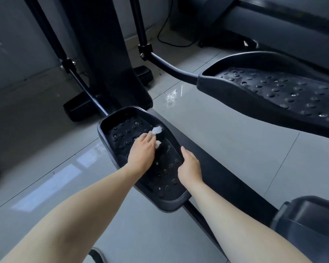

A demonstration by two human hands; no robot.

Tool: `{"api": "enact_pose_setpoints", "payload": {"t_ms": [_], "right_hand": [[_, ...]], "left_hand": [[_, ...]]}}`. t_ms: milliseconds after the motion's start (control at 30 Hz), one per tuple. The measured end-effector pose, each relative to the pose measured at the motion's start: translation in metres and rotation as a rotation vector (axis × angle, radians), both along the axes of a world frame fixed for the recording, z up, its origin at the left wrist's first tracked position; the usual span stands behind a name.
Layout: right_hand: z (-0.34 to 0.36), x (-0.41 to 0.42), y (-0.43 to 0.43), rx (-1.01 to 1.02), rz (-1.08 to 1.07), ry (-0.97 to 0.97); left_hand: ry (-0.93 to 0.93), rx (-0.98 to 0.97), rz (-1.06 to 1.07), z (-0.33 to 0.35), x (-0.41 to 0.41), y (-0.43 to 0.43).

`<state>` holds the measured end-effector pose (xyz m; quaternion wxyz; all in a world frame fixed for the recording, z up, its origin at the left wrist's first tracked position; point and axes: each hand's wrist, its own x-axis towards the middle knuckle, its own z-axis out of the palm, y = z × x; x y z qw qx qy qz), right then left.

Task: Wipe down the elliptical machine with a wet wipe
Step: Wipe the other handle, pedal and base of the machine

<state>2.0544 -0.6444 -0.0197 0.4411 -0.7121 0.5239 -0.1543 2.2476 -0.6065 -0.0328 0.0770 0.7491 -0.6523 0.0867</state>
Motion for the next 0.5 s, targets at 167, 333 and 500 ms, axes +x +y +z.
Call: {"api": "enact_pose_setpoints", "payload": {"t_ms": [167, 333, 500], "right_hand": [[-0.002, -0.001, -0.004, 0.002, 0.029, 0.041], [0.005, -0.009, -0.01, 0.043, 0.051, 0.136], [0.0, -0.012, -0.01, 0.083, -0.003, 0.11]], "left_hand": [[0.221, -0.049, -0.116, -0.004, -0.032, -0.003], [0.374, -0.046, -0.256, -0.015, -0.055, 0.014], [0.258, -0.004, -0.379, -0.017, -0.055, 0.022]]}}
